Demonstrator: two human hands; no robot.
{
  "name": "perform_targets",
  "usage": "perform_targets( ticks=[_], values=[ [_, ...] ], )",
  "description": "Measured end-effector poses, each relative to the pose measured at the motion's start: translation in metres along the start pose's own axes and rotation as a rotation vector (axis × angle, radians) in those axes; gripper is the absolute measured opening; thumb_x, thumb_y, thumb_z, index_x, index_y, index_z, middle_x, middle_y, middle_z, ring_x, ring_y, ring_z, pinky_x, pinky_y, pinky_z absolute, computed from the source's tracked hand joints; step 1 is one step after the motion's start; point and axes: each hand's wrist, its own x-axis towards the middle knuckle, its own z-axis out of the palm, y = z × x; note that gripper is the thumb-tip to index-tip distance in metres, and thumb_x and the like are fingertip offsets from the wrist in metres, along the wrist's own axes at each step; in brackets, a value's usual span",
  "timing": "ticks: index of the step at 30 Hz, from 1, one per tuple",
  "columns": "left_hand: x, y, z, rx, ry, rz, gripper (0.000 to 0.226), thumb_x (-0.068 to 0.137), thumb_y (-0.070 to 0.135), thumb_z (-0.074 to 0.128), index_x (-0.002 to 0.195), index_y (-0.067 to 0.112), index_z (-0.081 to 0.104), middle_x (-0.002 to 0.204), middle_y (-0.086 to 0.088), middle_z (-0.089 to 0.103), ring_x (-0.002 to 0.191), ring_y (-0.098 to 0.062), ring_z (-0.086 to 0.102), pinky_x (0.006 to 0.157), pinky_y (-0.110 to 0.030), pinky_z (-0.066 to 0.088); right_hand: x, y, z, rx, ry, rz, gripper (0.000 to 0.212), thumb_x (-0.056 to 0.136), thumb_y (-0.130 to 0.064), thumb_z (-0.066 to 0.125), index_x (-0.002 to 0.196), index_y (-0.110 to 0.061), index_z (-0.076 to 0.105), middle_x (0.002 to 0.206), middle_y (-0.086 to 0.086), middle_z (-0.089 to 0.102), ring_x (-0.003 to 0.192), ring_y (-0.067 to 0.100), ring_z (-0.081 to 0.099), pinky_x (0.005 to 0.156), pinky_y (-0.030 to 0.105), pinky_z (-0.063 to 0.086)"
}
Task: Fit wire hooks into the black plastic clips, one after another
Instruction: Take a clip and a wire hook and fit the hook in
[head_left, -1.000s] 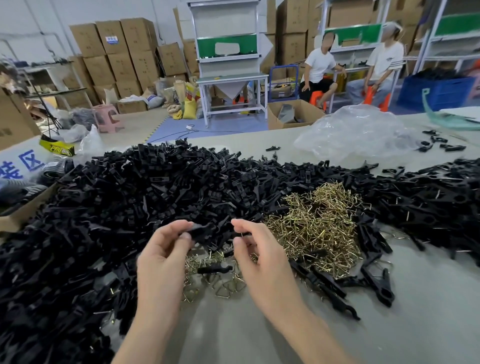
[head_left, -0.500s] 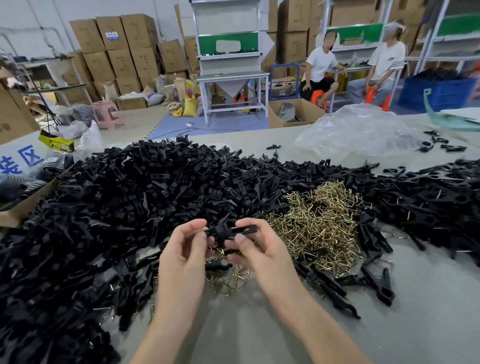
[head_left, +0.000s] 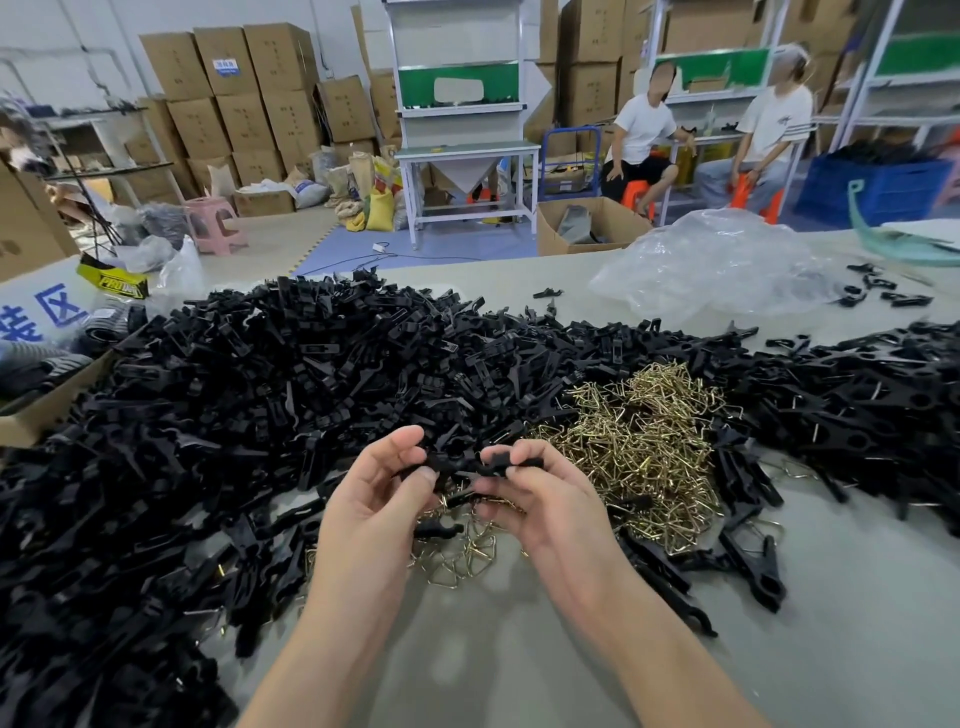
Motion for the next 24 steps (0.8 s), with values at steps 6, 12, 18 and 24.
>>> perform_targets(
  ticks=[6,12,18,24],
  values=[
    [-0.002,-0.001,-0.002,0.153,-0.045,0.058,0.039,0.091,0.001,0.066,0.104,0.037,0.074,0.093,0.012,0.069,0.086,-0.006,0.060,0.084,-0.027,0.048,0.001,0.006,0.002,-0.094,-0.014,-0.019,0.029,0.092,-0.001,0.054,0.079,-0.023,0.069,0.088,0.002,0.071,0.075,0.017,0.067,0.071,0.029,0.057],
    [-0.004,0.003,-0.005,0.271,-0.073,0.148,0.039,0.092,0.004,0.065,0.104,0.041,0.071,0.098,0.010,0.071,0.082,-0.002,0.061,0.074,-0.013,0.050,-0.007,0.002,0.002,-0.400,0.028,-0.106,0.050,0.100,0.002,0.050,0.131,-0.037,0.053,0.109,-0.003,0.074,0.112,0.012,0.067,0.097,0.029,0.053],
    [-0.009,0.002,-0.001,0.512,-0.129,0.289,0.051,0.097,0.002,0.056,0.115,0.050,0.059,0.107,0.016,0.071,0.087,-0.003,0.066,0.074,-0.011,0.048,-0.013,-0.004,0.005,-0.572,-0.059,-0.091,0.056,0.103,0.002,0.047,0.142,-0.037,0.039,0.116,-0.007,0.074,0.112,0.004,0.067,0.100,0.023,0.051],
    [-0.009,-0.003,0.004,0.427,-0.105,0.223,0.048,0.099,0.007,0.056,0.118,0.051,0.059,0.111,0.018,0.070,0.101,-0.008,0.069,0.077,-0.014,0.053,-0.012,-0.001,0.008,-0.568,-0.047,-0.122,0.048,0.101,0.004,0.051,0.132,-0.033,0.053,0.119,0.004,0.066,0.104,0.010,0.071,0.091,0.022,0.055]
  ],
)
